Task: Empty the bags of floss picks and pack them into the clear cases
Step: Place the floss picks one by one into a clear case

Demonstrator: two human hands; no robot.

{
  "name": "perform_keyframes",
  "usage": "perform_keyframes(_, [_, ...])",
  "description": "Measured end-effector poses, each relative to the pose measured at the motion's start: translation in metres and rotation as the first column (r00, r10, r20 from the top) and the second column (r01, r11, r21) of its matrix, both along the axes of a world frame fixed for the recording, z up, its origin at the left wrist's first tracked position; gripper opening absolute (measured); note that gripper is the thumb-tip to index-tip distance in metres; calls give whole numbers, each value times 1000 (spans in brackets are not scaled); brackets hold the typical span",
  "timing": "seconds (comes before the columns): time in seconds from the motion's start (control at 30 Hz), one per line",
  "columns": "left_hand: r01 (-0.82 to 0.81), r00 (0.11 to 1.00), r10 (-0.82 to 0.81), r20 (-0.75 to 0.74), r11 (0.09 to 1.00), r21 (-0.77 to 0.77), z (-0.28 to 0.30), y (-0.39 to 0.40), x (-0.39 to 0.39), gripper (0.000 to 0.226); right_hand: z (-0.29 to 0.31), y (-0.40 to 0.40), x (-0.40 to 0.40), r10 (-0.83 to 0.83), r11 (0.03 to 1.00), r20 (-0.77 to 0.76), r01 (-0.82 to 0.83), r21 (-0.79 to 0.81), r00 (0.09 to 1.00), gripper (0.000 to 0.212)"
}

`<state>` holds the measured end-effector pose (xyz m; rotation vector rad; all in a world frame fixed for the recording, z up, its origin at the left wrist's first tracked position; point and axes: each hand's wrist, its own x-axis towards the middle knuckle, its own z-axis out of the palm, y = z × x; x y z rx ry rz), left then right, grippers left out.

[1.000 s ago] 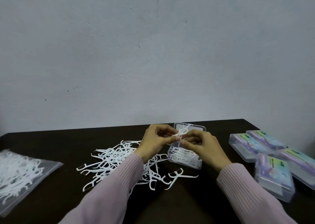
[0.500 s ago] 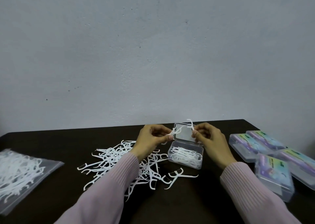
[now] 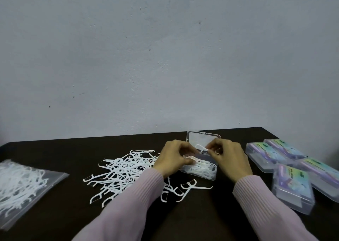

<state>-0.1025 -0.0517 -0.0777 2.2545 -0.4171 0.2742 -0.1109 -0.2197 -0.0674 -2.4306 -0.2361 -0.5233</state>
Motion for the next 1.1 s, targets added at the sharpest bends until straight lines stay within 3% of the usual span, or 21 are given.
perform_keyframes(0.2, [-30,999,22,-44,983,-181,7,12,-3,26,-2,2,0,146,988,-97,-151,-42,984,19])
perform_keyframes(0.37, [-73,995,63,-82,988,-133,1,21,-2,19,-2,1,-1,165,963,-135,-189,-194,977,17])
perform_keyframes(0.53, [-48,994,34,-103,990,-134,-2,19,0,15,-1,3,-4,207,949,-113,-228,-219,972,14])
perform_keyframes(0.73, [-37,998,34,-44,998,-56,4,21,-7,13,8,13,-13,440,867,-92,-450,-215,893,10])
perform_keyframes(0.83, [-19,1000,19,-9,1000,9,13,32,-18,12,18,18,-18,518,769,-213,-560,-308,829,19])
perform_keyframes(0.93, [-3,999,4,-34,999,41,20,49,-35,13,24,23,-21,479,693,-401,-617,-374,781,30])
perform_keyframes(1.1, [-44,996,52,-66,993,110,19,85,-60,12,19,27,-21,407,697,-494,-611,-376,768,24])
